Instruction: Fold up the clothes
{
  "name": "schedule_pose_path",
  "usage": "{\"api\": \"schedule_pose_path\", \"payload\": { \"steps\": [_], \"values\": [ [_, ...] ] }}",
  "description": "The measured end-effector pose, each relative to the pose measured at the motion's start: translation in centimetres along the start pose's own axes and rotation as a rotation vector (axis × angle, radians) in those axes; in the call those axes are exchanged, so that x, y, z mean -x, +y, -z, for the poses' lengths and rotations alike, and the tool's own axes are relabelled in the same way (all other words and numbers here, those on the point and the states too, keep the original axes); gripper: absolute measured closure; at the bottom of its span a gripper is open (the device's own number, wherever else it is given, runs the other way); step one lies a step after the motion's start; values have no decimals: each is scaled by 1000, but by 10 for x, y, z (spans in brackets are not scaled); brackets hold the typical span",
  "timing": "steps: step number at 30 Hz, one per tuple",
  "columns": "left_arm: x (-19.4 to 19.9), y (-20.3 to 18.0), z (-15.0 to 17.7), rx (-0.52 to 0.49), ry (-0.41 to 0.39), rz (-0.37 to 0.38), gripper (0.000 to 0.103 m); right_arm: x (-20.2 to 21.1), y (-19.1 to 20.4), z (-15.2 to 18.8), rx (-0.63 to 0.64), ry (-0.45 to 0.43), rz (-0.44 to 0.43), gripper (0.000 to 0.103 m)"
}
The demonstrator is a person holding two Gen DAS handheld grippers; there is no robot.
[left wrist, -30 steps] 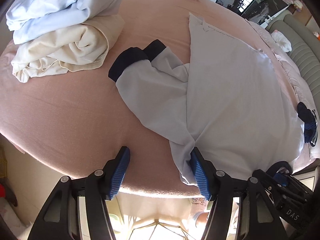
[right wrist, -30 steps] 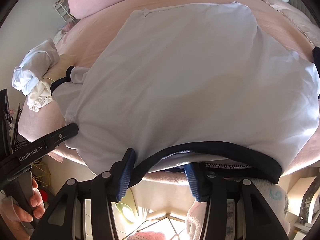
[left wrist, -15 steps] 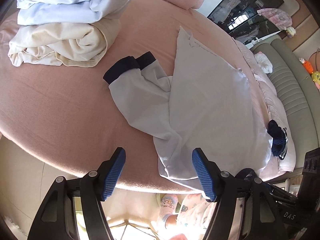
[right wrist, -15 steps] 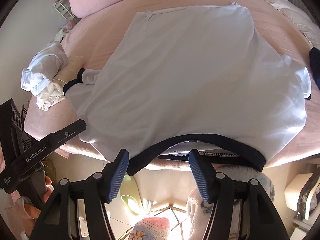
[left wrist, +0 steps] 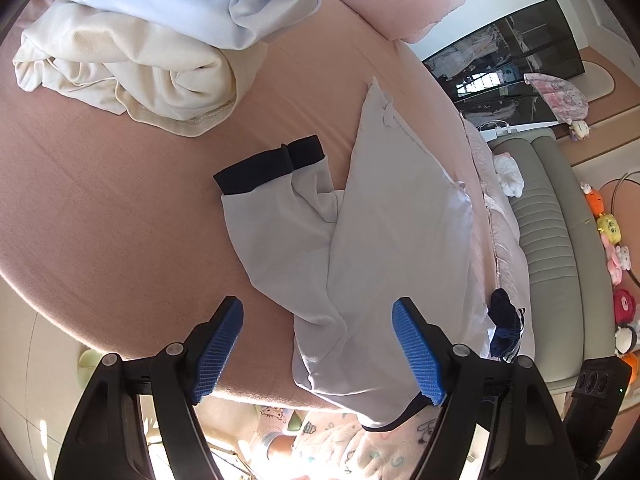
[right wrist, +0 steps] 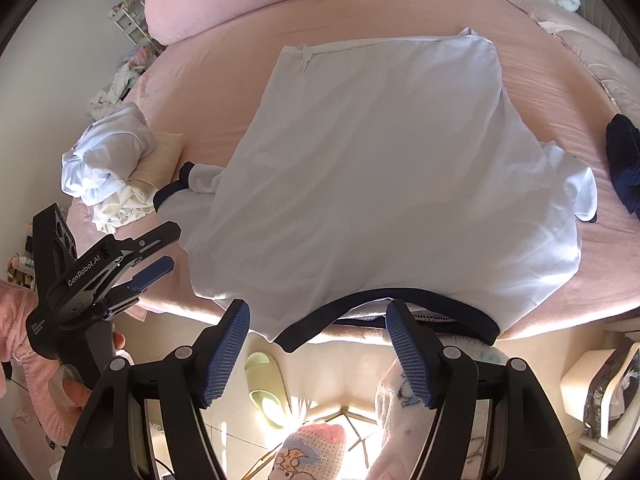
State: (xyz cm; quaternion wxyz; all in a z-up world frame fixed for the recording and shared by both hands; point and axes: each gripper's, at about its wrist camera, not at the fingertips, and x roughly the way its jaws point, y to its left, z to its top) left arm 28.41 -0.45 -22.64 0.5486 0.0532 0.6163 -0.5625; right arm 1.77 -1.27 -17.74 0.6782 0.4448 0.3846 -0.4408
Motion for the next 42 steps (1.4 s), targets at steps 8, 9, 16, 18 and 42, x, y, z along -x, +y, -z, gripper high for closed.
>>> {"api": "schedule_pose_path", "payload": {
  "steps": [8,9,16,18,42],
  "values": [
    [-7,8,-14,24,72,-29,27,-19,31,-26,80,23,8,33],
    [-8,7,-17,15,75,-50,27,-22,37,-31,101,25,15,33],
    [-32,-11,-48,-49,238,-161,27,-14,82,-92,267,-24,-4,33],
    [-31,-13,-51,-42,223,-142,27,-6,86,-111,263,-63,-7,33],
    [-13,27,-2,39,-229,49,27,-76,71,-88,174,-148,-349,25]
  ]
}}
